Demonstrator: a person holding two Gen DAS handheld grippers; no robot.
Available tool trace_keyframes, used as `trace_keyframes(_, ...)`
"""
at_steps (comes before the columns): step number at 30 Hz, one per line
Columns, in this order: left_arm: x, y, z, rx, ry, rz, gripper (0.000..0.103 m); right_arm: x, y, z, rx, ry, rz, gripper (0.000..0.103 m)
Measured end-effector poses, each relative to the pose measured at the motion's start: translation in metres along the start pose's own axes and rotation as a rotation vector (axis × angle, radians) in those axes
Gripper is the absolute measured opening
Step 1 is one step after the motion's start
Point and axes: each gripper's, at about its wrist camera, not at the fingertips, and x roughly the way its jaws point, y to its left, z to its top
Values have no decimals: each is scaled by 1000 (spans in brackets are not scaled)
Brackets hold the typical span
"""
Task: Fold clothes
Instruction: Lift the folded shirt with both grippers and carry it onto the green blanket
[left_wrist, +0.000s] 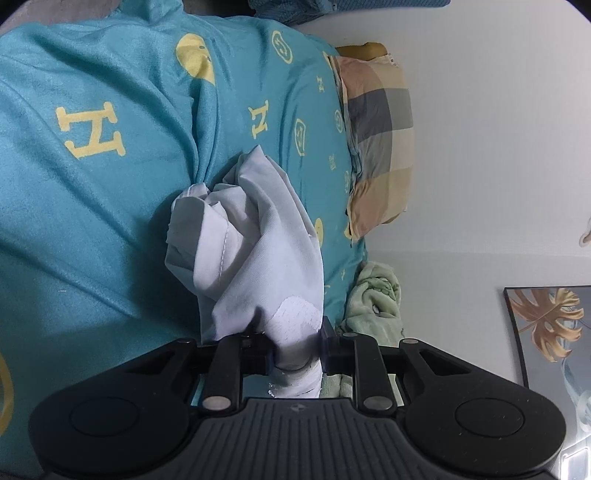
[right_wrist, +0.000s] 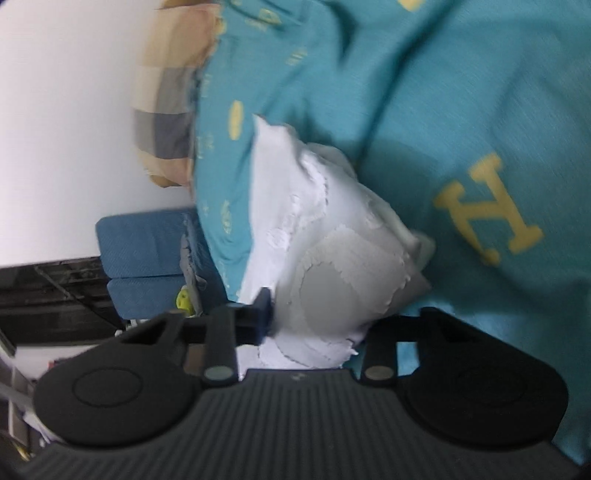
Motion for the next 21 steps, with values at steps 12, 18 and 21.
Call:
trace_keyframes(12,-30,1,-14,49,-31,55,23,-16,27,-10,-197,-3,17,21)
trace_keyframes(18,-73,-25,-37,73,-46,71,23,-43,58,-16,-171,45,18,21)
trace_keyframes(21,-83,-44,-42,-4,-40,41,23,-60,85,-13,-171,56,50,21)
